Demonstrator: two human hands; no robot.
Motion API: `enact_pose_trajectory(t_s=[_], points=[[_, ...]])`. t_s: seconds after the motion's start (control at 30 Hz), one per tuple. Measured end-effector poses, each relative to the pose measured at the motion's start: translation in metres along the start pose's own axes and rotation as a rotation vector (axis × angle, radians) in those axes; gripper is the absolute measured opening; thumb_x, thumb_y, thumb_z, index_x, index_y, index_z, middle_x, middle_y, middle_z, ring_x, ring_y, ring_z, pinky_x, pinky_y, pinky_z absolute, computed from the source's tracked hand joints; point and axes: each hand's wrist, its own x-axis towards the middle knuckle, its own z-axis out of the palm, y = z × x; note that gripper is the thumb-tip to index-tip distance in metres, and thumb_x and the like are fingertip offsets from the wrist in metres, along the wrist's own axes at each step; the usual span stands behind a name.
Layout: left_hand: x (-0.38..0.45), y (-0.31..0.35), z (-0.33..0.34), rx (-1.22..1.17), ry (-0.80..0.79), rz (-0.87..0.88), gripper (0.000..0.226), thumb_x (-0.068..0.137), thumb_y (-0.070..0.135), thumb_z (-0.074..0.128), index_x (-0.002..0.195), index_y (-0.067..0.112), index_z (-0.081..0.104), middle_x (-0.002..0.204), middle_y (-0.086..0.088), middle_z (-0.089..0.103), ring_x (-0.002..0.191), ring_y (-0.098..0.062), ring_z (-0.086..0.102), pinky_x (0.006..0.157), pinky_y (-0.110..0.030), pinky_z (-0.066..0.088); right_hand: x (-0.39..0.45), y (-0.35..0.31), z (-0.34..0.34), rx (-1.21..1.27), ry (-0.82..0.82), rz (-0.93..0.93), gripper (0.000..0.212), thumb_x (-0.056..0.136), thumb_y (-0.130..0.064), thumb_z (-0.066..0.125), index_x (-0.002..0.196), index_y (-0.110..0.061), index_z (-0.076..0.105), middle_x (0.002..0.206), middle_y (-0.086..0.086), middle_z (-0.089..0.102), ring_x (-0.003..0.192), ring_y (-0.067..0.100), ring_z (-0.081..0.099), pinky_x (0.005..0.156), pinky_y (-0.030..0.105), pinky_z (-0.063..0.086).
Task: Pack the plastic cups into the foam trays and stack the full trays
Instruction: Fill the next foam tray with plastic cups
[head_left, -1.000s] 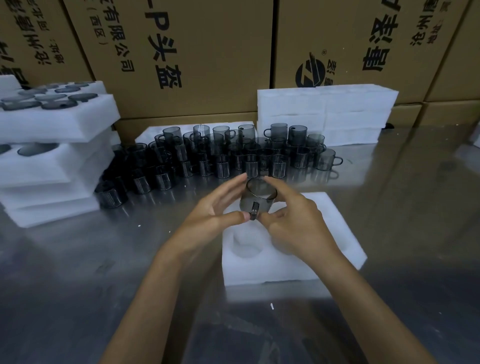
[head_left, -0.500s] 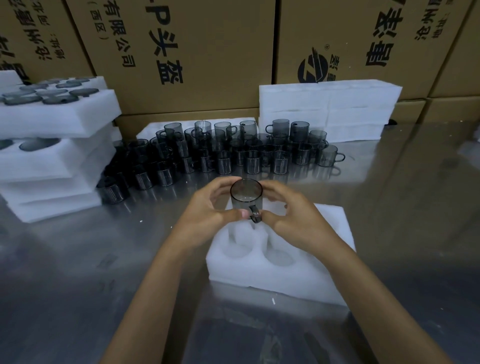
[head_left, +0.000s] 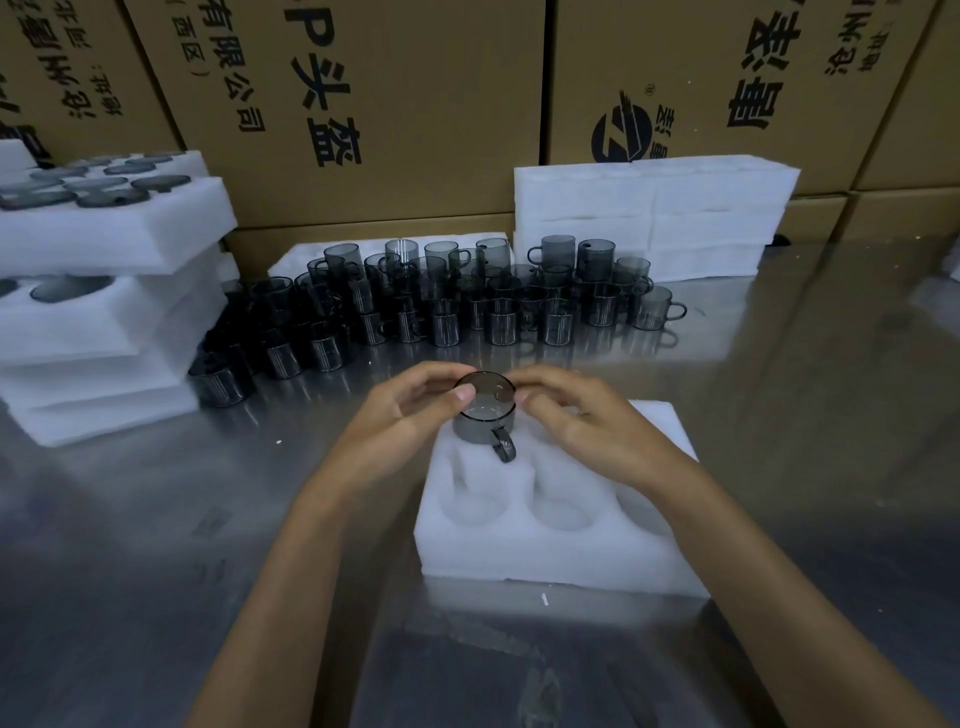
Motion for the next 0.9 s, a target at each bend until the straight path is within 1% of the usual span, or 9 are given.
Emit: enact_pose_trajectory(t_s=[0.13,0.27,0.37,0.47,0.53,0.63,0.73,0.83,0.9], points=[[-0.002,-0.002,-0.004,-0.005,-0.014,0.022,0.031,0.083,0.032,0.070,0.112,0.021,0.071,0.114,0.009,0.072,0.111,-0.004,0.064,0.086,-0.011,0.047,-0.004,0.000,0.001,0.010,-0.030,-0.061,0.037,0.098,-0.023,0.062,0.134,-0.028,0.059,0.126,-0.018,0.066,0.116,-0.012,0.057,0.096,0.006,0.041],[-0.001,-0.002,-0.005,0.007,-0.017,0.025,0.030,0.083,0.033,0.070,0.112,0.022,0.072,0.114,0.011,0.072,0.112,-0.004,0.064,0.088,-0.015,0.048,-0.006,0.001,0.001,0.034,-0.012,-0.077,0.033,0.096,-0.018,0.065,0.129,-0.021,0.064,0.121,-0.013,0.070,0.117,-0.005,0.060,0.107,0.020,0.042],[0.001,-0.006,-0.006,0.029,0.011,0.009,0.022,0.091,0.025,0.066,0.112,0.024,0.073,0.120,0.016,0.069,0.116,0.002,0.060,0.093,-0.016,0.043,-0.006,0.003,0.002,-0.064,0.033,-0.075,0.033,0.094,-0.026,0.067,0.127,-0.029,0.065,0.121,-0.015,0.068,0.123,0.001,0.053,0.111,0.031,0.038],[-0.001,-0.009,-0.005,-0.027,0.012,-0.012,0.021,0.093,0.019,0.064,0.112,0.021,0.073,0.119,0.015,0.069,0.111,0.004,0.062,0.082,-0.005,0.046,-0.004,0.003,0.005,-0.169,0.089,-0.049,0.033,0.092,-0.036,0.067,0.124,-0.039,0.065,0.119,-0.018,0.065,0.127,0.005,0.044,0.114,0.041,0.031],[-0.003,-0.012,-0.005,-0.057,-0.001,-0.028,0.022,0.093,0.019,0.064,0.113,0.020,0.073,0.115,0.010,0.071,0.108,0.000,0.064,0.079,-0.006,0.047,-0.003,0.003,0.006,-0.204,0.084,-0.035,0.033,0.092,-0.040,0.065,0.124,-0.041,0.064,0.119,-0.023,0.063,0.128,0.007,0.042,0.115,0.045,0.028],[-0.005,-0.015,-0.004,-0.121,-0.024,-0.073,0.022,0.092,0.023,0.064,0.112,0.021,0.073,0.113,0.007,0.072,0.105,-0.006,0.068,0.078,-0.010,0.051,-0.001,0.005,0.007,-0.240,0.068,-0.026,0.031,0.094,-0.043,0.062,0.125,-0.042,0.063,0.122,-0.026,0.062,0.130,0.008,0.041,0.115,0.044,0.026],[-0.004,-0.020,-0.002,-0.103,-0.031,-0.092,0.021,0.089,0.032,0.065,0.109,0.028,0.073,0.112,0.008,0.072,0.105,-0.006,0.068,0.080,-0.017,0.053,0.001,0.007,0.009,-0.316,0.053,-0.005,0.032,0.096,-0.044,0.058,0.127,-0.042,0.061,0.128,-0.025,0.060,0.131,0.007,0.039,0.107,0.032,0.019],[-0.001,-0.026,-0.003,-0.049,-0.015,-0.102,0.020,0.087,0.032,0.068,0.106,0.031,0.074,0.112,0.007,0.072,0.108,-0.009,0.066,0.096,-0.030,0.050,0.002,0.009,0.011,-0.409,0.018,0.001,0.033,0.097,-0.042,0.057,0.129,-0.038,0.060,0.133,-0.021,0.057,0.134,0.008,0.036,0.096,0.028,0.015],[0.000,-0.028,-0.003,-0.038,-0.018,-0.094,0.020,0.088,0.028,0.070,0.107,0.031,0.073,0.113,0.008,0.072,0.110,-0.008,0.065,0.100,-0.033,0.048,0.003,0.010,0.011,-0.431,-0.002,0.007,0.033,0.097,-0.042,0.057,0.130,-0.038,0.059,0.134,-0.020,0.054,0.134,0.008,0.034,0.095,0.027,0.014]])
